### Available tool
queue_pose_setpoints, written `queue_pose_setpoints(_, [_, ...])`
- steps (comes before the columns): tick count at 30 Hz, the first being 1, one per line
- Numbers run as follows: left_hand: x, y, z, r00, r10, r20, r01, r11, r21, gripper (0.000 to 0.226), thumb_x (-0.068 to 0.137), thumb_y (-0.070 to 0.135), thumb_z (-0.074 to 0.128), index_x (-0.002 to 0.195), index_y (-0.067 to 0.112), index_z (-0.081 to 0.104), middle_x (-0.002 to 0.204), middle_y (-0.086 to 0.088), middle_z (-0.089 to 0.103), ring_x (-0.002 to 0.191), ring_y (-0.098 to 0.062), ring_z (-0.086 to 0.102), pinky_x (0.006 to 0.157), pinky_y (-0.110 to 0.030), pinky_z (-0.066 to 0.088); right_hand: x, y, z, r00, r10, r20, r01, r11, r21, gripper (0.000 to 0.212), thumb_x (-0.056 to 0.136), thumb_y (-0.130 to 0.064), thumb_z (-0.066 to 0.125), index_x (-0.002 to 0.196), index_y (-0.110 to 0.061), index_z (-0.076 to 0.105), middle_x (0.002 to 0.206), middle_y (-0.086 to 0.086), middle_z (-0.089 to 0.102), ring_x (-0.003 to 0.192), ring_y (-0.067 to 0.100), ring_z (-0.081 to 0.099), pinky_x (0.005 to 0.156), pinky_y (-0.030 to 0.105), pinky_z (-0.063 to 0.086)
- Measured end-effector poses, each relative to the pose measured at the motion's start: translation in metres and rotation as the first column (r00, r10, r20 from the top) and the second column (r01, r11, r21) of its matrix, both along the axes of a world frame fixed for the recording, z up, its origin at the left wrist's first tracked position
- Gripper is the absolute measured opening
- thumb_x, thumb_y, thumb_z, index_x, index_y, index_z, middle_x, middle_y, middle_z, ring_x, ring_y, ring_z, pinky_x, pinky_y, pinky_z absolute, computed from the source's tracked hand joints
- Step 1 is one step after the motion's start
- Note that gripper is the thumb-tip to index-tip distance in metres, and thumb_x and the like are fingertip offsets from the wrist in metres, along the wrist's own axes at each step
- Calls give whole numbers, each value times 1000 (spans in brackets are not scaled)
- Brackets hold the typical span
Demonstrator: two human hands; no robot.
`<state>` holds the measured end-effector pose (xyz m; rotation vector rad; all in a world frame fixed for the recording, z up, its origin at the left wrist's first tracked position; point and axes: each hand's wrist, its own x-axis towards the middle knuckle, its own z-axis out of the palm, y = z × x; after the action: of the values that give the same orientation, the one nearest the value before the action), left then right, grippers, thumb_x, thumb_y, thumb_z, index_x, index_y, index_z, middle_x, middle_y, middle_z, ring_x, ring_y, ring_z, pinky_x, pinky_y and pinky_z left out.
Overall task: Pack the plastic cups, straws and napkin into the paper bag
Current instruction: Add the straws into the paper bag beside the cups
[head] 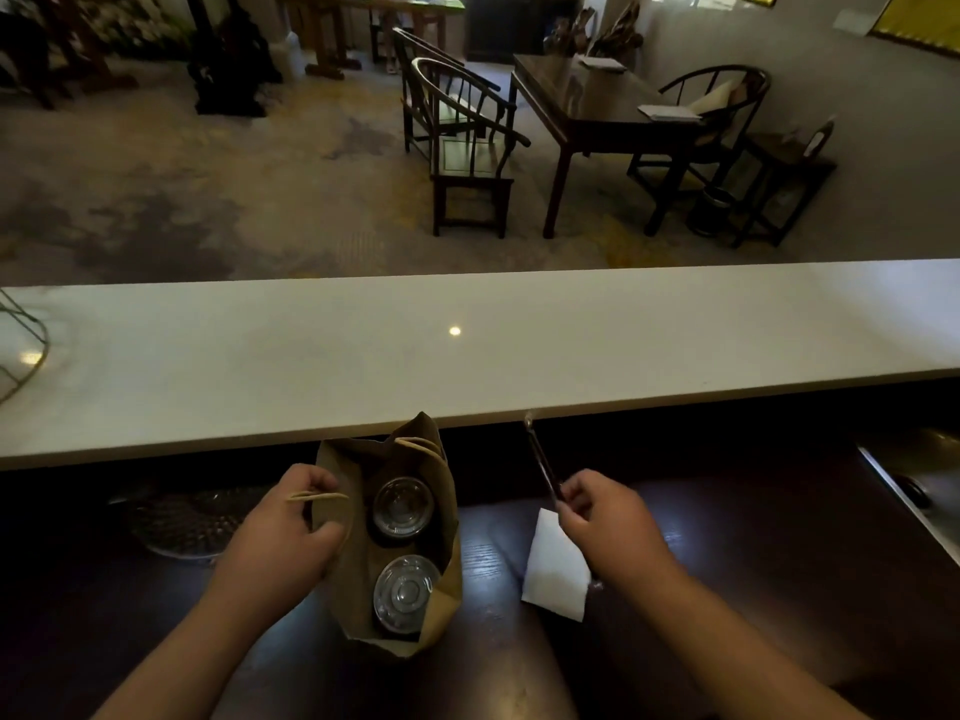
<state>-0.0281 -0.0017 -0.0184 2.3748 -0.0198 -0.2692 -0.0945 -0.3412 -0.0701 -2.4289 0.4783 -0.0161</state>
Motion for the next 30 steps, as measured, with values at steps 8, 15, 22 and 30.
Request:
queue_pose_setpoints(8, [1,4,-3,1000,11,-12,-11,1000,-15,32,78,18,70,93,42,53,80,7,69,64,-12,67,60,-37,57,29,70,137,942,97,320,-149,979,142,14,91,-27,74,98,-32,63,82,-12,68,78,2,65,67,16,52])
queue_pose_setpoints(15, [2,4,-9,1000,0,28,1,999,-48,27,77,22,70,94,36,55,83,7,69,68,-11,67,63,-36,56,46,154,159,930,274,243,-307,946,105,15,93,-33,68,104,-31,59,85,-9,70,76,5,66,69,28,57])
queue_pose_setpoints(22, [7,6,-13,998,-33,45,35,998,-44,28,80,24,73,97,36,55,91,10,67,74,-7,64,60,-31,48,48,202,100,907,363,-214,-378,925,-35,9,100,-22,57,108,-20,60,102,4,68,90,23,66,75,36,56])
queue_pose_setpoints(30, [6,11,-14,997,-59,51,61,998,-23,29,81,19,69,96,38,53,94,10,63,72,-6,60,56,-26,41,83,211,55,498,443,-745,-698,715,-41,36,97,-14,63,133,-12,59,122,13,59,115,33,59,102,46,51])
